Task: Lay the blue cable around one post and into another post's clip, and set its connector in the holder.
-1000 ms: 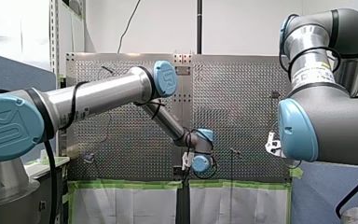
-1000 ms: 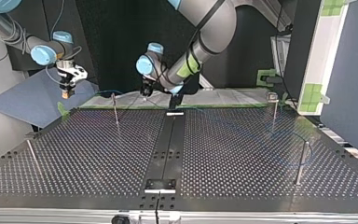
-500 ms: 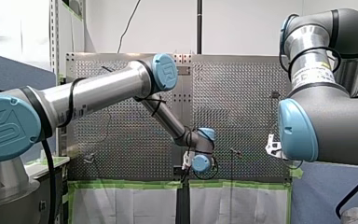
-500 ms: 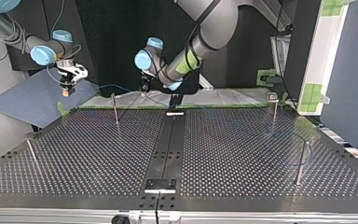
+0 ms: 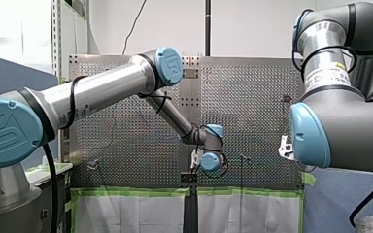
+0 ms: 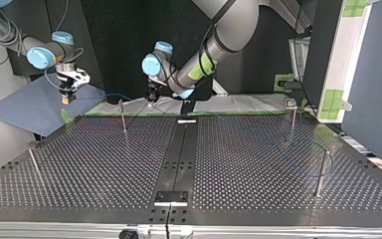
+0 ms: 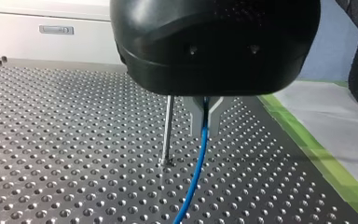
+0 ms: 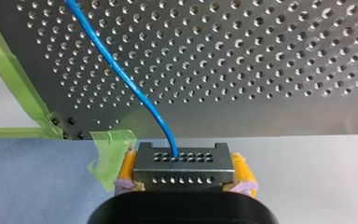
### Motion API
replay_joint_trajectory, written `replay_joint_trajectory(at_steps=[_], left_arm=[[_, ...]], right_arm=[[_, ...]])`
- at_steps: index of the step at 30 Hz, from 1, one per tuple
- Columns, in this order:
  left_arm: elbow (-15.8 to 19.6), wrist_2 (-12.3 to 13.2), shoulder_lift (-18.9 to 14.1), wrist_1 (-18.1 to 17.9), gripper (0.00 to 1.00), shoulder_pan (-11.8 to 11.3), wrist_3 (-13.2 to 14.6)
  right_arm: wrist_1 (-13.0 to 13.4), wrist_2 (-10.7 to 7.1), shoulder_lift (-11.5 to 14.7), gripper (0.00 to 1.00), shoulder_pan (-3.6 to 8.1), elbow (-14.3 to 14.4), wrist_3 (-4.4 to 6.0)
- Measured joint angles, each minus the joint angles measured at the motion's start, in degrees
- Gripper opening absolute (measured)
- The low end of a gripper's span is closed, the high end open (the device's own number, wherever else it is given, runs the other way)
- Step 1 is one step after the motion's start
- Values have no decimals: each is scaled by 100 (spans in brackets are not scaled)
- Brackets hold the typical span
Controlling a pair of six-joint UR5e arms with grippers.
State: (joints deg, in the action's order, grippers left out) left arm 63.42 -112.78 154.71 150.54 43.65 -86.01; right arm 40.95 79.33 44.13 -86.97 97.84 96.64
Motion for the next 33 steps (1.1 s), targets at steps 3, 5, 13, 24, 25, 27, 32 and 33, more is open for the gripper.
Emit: replay_joint_trajectory(at_steps=[3,5,13,24,25,27,32,33], left_arm=[[3,-6,1,-2,1,-9,-40],[3,-9,1,-4,1,-15,-63],[8,97,13,18,1,-28,-79],[-31,241,124,128,1,-81,-109],[-52,248,155,148,1,-92,-123],[-78,255,188,168,1,-112,-157],[-185,275,214,226,1,-159,-235],[-211,276,215,245,1,-163,-239]], right_arm=[[27,-2,6,2,15,1,36],[41,-4,6,2,21,0,72],[97,-132,1,2,-4,0,174],[151,-179,-4,2,-33,-3,207],[158,-179,-4,2,-34,-2,211],[179,-180,-4,2,-32,-4,225],[209,-180,-4,2,-12,-4,259],[212,-180,-4,2,-9,-4,262]])
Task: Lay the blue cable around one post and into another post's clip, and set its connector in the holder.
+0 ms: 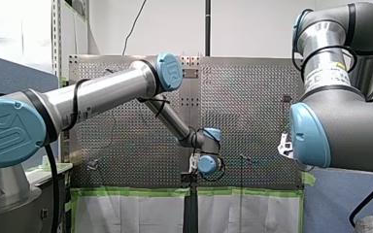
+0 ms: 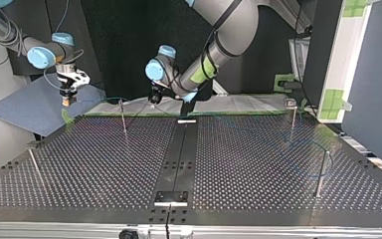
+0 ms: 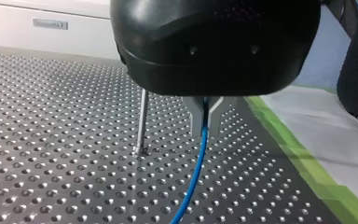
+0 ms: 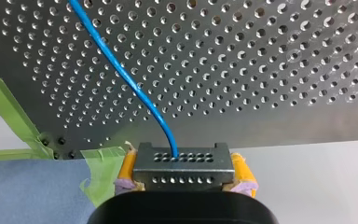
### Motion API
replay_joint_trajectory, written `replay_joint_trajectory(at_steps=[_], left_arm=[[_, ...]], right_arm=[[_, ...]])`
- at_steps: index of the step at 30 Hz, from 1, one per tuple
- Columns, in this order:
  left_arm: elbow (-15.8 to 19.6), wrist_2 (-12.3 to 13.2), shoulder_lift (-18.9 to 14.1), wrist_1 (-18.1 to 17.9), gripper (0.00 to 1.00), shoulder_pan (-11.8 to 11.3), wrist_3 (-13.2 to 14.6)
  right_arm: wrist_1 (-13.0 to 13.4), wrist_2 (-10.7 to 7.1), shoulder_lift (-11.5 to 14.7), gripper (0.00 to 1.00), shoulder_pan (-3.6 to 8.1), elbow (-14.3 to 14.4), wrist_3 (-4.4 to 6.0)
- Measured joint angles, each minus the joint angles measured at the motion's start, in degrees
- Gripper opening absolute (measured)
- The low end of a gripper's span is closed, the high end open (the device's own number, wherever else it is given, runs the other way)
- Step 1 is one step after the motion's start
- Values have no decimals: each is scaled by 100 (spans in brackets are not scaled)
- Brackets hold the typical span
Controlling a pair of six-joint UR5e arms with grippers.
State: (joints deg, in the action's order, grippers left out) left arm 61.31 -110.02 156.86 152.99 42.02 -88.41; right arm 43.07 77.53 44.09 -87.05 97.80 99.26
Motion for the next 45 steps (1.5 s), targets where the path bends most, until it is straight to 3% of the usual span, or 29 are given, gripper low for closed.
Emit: replay_joint_trajectory(at_steps=[9,32,37,45], left_arm=[[-111,3,4,80,1,-18,-5],[-6,73,13,109,1,-57,8],[-2,72,14,110,1,-68,8],[-1,73,14,110,1,-75,8]], right_arm=[[65,0,0,2,8,-2,31],[226,22,-22,2,-28,-24,119],[115,-5,-95,2,-52,-113,134],[-141,-42,-287,2,-86,-246,72]])
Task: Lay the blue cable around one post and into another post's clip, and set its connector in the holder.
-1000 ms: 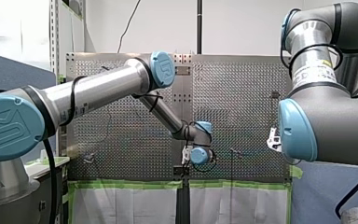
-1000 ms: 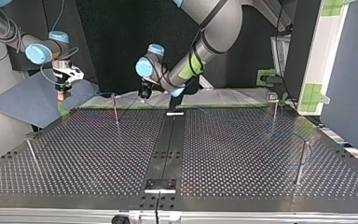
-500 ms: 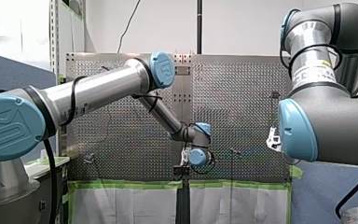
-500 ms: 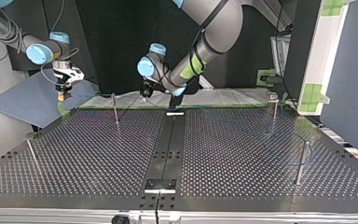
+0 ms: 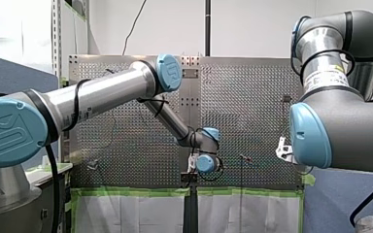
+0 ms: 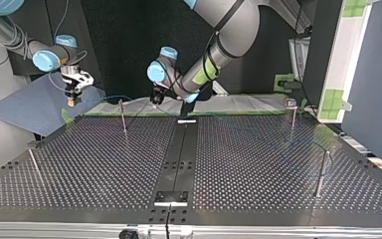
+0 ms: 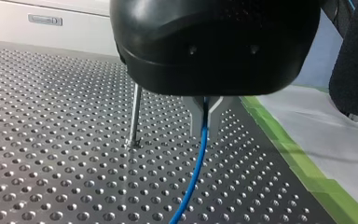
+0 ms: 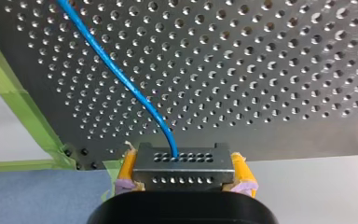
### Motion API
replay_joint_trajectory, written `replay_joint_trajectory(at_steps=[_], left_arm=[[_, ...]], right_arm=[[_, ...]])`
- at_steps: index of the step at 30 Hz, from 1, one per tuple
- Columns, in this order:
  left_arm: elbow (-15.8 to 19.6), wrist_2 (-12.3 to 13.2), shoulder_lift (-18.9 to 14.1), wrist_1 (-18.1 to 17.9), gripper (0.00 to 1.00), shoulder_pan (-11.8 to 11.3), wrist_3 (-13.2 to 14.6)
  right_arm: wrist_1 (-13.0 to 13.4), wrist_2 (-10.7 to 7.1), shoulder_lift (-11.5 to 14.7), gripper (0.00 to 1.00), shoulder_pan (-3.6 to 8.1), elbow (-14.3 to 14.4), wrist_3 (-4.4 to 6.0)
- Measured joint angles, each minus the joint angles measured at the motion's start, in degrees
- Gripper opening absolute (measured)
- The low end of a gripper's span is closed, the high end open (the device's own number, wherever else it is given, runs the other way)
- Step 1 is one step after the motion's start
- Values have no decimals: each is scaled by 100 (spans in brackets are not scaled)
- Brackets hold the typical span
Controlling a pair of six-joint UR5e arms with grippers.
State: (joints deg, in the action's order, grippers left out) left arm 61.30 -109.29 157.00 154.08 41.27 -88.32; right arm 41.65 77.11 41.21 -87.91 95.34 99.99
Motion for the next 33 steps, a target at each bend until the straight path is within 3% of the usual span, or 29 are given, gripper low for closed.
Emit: replay_joint_trajectory(at_steps=[18,33], left_arm=[[-9,0,-1,0,1,-45,0],[-34,0,-1,62,5,-48,45]], right_arm=[[-148,-3,-11,2,7,-153,-19],[-52,-3,-13,2,-1,-164,-9]])
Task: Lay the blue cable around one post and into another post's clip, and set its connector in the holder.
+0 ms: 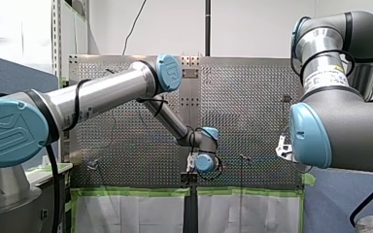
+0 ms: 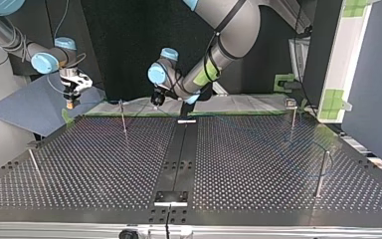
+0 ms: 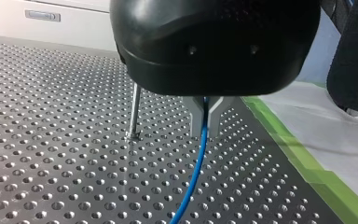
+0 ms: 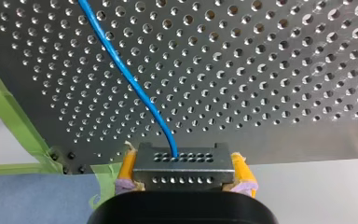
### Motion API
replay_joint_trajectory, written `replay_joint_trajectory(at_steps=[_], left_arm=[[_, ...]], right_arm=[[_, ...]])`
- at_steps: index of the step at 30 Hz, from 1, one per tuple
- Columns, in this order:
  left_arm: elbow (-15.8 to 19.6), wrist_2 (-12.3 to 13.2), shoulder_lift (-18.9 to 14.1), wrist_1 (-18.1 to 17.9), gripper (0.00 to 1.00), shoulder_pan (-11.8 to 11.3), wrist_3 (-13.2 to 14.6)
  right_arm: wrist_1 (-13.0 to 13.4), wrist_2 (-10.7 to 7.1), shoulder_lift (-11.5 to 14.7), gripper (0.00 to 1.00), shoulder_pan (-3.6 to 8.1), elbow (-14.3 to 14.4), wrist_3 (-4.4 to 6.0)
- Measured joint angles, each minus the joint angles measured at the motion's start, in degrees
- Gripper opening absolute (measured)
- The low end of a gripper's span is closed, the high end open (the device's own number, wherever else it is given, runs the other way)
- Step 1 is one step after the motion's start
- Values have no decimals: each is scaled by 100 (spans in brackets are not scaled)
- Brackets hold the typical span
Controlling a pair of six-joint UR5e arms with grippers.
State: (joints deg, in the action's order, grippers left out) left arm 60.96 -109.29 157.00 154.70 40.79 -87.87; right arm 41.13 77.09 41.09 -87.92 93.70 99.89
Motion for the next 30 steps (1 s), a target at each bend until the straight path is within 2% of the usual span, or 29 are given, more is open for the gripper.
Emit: replay_joint_trajectory(at_steps=[19,21,23,24,26,27,28,29,30], left_arm=[[-216,17,33,252,8,-23,10],[-225,17,33,267,11,-24,10],[-232,17,34,276,24,-24,9],[-233,17,34,278,24,-24,8],[-234,20,31,280,49,-24,9],[-234,23,30,280,49,-23,8],[-234,36,30,281,58,-21,6],[-234,53,29,281,92,-18,4],[-235,66,29,286,92,-15,6]], right_arm=[[170,0,-16,2,-18,-12,30],[168,0,-16,2,-19,-12,27],[167,0,-16,2,-21,-13,29],[168,0,-16,2,-21,-13,28],[167,0,-16,2,-23,-13,30],[168,0,-17,2,-24,-13,30],[168,0,-17,2,-25,-13,29],[168,0,-17,2,-27,-13,30],[168,0,-16,2,-29,-13,30]])
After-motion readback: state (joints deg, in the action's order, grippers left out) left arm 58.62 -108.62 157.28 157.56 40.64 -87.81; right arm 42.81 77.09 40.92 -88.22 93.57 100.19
